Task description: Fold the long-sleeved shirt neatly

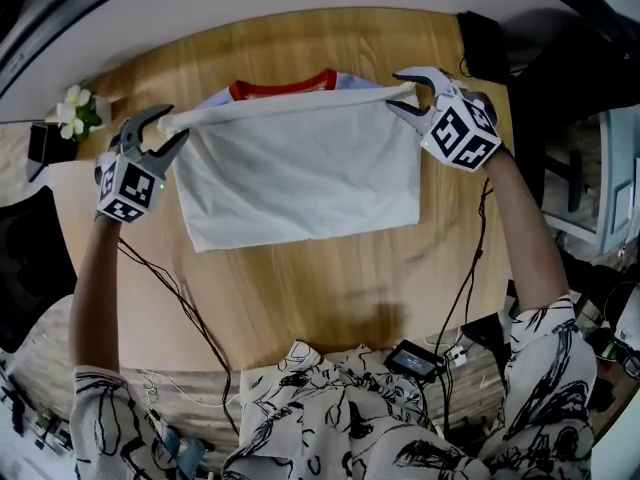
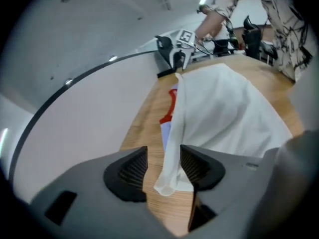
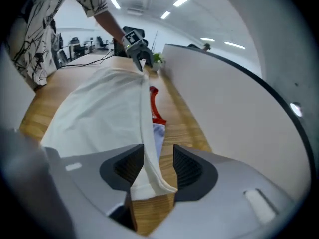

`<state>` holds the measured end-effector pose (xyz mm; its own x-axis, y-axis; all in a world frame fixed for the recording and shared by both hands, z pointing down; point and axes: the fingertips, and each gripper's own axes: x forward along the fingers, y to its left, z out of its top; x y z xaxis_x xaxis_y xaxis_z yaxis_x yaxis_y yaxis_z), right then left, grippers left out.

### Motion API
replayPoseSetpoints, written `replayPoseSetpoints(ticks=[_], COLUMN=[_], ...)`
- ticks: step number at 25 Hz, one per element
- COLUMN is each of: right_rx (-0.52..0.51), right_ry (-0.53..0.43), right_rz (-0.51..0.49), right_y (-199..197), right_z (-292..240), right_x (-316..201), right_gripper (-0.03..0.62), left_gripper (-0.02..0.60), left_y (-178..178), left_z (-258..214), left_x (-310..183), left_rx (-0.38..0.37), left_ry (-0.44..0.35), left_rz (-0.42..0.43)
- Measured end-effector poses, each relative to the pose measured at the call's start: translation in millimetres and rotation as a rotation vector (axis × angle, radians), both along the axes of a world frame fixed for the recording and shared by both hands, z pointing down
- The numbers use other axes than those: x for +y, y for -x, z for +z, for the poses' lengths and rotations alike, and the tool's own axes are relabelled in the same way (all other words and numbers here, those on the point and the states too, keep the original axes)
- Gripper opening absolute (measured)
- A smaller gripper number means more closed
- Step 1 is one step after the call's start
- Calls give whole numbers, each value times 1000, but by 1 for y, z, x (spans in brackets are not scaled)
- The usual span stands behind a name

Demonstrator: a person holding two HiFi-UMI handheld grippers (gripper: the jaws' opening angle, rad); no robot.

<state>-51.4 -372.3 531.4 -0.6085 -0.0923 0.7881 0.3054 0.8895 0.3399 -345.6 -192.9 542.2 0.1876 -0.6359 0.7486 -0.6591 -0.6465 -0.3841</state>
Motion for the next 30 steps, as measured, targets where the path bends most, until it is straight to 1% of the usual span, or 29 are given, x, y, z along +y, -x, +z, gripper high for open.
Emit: replayPoseSetpoints(ticks=[1,3,5,6,7,10,13,14,15,16,17,18,19,20,21,23,25,28,30], right_rx=[39,109,163,182,196,230,250,256,260,262,261,257,250,240,228,201,176,155,146], right_ry=[-15,-49,-68,-69,-67,-58,-63,-71,-78,-84,-89,-91,-91,-87,-77,-47,-8,61,113], right_rz=[-40,-102,-142,-154,-163,-180,-192,-198,-203,-207,-207,-202,-192,-178,-160,-110,-43,65,137], right_y=[2,4,5,5,6,3,3,3,3,3,4,5,7,9,11,15,18,20,21], right_z=[8,24,36,40,44,51,55,56,56,57,57,57,57,56,54,51,49,53,58], right_x=[4,7,7,7,7,6,5,4,3,3,3,2,2,1,-1,-9,-18,-31,-37], right_gripper=[196,190,159,128,100,101,100,82,45,31,26,23,21,20,20,20,20,21,21], left_gripper=[212,212,212,212,212,211,207,205,204,199,175,104,27,17,17,17,17,18,23], left_y=[-1,1,5,8,10,13,21,23,24,24,25,27,30,32,33,39,47,56,61], left_z=[7,15,18,19,20,22,30,33,37,41,44,46,46,46,45,43,39,37,41], left_x=[1,0,1,3,4,8,15,18,20,22,22,20,18,16,14,7,-4,-20,-29], left_rx=[-32,-61,-69,-68,-66,-68,-100,-109,-125,-158,-207,-259,-291,-293,-271,-203,-131,4,69], left_ry=[20,48,65,73,80,100,142,162,181,192,189,176,163,157,158,160,165,199,222], left_rz=[31,61,66,65,66,83,117,131,150,172,192,203,203,191,169,96,-9,-184,-269])
